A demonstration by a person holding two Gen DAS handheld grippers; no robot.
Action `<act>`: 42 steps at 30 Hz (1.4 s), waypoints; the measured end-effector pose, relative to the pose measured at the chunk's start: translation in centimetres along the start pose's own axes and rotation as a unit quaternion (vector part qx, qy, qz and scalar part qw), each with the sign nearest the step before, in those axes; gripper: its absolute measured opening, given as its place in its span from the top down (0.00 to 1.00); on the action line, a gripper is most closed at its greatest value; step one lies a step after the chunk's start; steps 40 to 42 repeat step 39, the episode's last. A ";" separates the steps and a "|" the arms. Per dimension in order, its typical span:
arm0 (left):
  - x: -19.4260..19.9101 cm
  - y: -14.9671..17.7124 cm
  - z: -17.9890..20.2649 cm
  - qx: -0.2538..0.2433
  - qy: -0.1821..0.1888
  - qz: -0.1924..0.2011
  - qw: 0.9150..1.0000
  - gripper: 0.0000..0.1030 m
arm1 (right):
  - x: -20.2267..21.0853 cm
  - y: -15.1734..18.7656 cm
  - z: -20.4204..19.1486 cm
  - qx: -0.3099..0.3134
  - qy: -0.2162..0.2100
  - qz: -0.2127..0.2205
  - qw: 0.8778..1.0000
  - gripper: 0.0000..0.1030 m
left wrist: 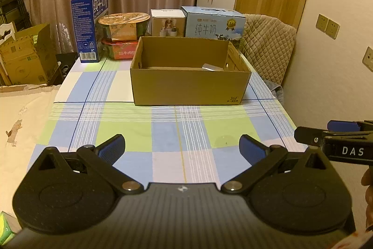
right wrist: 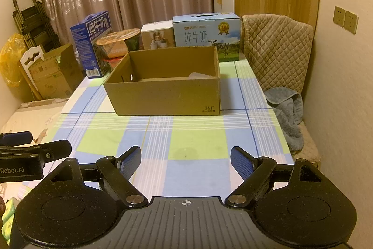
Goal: Organize rigid objects
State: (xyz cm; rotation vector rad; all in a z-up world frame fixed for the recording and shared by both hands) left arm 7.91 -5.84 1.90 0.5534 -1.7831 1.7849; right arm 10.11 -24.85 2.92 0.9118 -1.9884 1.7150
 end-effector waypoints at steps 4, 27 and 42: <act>0.0 0.1 0.1 0.000 0.001 0.000 1.000 0.01 | -0.1 0.1 0.1 -0.001 0.001 -0.001 1.000 0.21; -0.3 0.3 0.2 -0.003 0.005 -0.001 1.000 0.01 | -0.4 0.1 0.1 -0.004 0.000 -0.002 1.000 0.21; -0.3 0.6 0.3 -0.007 0.007 0.002 1.000 0.01 | -0.3 0.1 0.1 -0.006 0.000 -0.001 1.000 0.21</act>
Point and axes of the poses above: each gripper's, at about its wrist camera, not at the fingertips, and x roughly against the way its jaws point, z to its right, y to its underside, the point moved 10 cm from there along -x, roughly the way its jaws point, and after that the axes turned 3 degrees about -x, right-handed, at the moved point
